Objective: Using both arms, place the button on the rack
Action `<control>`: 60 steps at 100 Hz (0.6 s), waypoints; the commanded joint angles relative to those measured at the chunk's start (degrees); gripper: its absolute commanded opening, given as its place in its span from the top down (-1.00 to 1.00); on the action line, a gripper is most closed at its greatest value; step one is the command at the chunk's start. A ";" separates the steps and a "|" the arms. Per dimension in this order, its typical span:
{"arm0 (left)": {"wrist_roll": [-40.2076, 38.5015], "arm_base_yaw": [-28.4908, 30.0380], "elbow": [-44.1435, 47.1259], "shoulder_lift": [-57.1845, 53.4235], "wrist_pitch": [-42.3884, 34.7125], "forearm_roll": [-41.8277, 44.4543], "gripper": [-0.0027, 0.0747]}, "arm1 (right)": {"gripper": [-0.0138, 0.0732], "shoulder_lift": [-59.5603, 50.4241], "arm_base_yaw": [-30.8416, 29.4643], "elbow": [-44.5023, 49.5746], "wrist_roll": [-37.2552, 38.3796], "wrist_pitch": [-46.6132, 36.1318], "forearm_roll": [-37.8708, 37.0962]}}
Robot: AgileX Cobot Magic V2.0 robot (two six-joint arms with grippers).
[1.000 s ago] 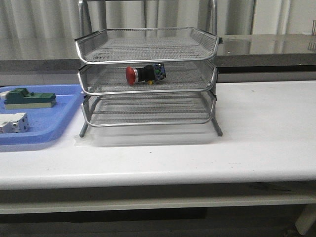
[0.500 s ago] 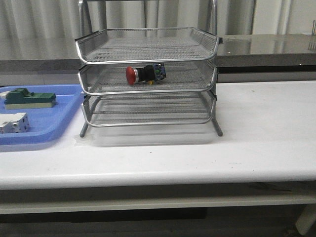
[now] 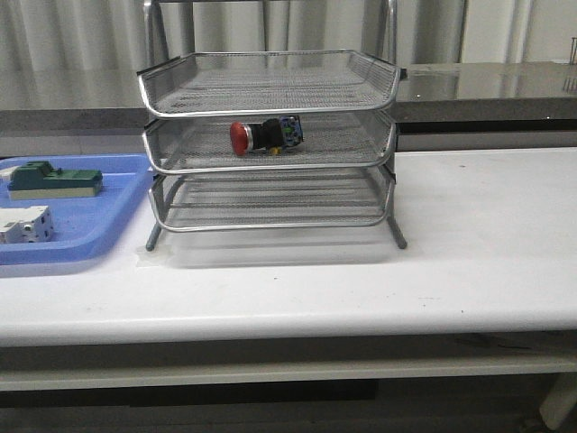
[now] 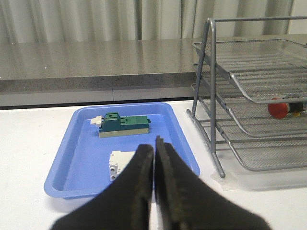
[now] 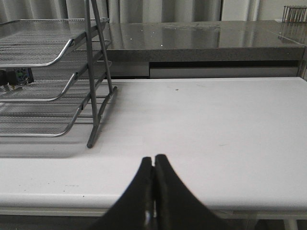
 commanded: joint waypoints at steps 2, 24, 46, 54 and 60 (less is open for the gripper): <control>-1.54 0.17 0.68 -1.69 -6.21 0.56 0.92 | 0.84 -1.10 -0.41 -0.94 -0.23 -4.88 -0.05; -1.54 0.17 6.04 -9.05 -6.21 0.45 0.92 | 0.84 -1.10 -0.41 -0.94 -0.23 -4.88 -0.05; -1.54 0.84 9.92 -14.30 -6.21 -0.30 0.92 | 0.84 -1.10 -0.41 -0.94 -0.23 -4.88 -0.05; -1.54 1.91 9.94 -15.14 -4.62 -0.89 0.92 | 0.84 -1.10 -0.41 -0.94 -0.23 -4.88 -0.05; -1.54 2.66 9.94 -15.72 -4.44 -0.99 0.92 | 0.84 -1.10 -0.41 -0.94 -0.23 -4.88 -0.05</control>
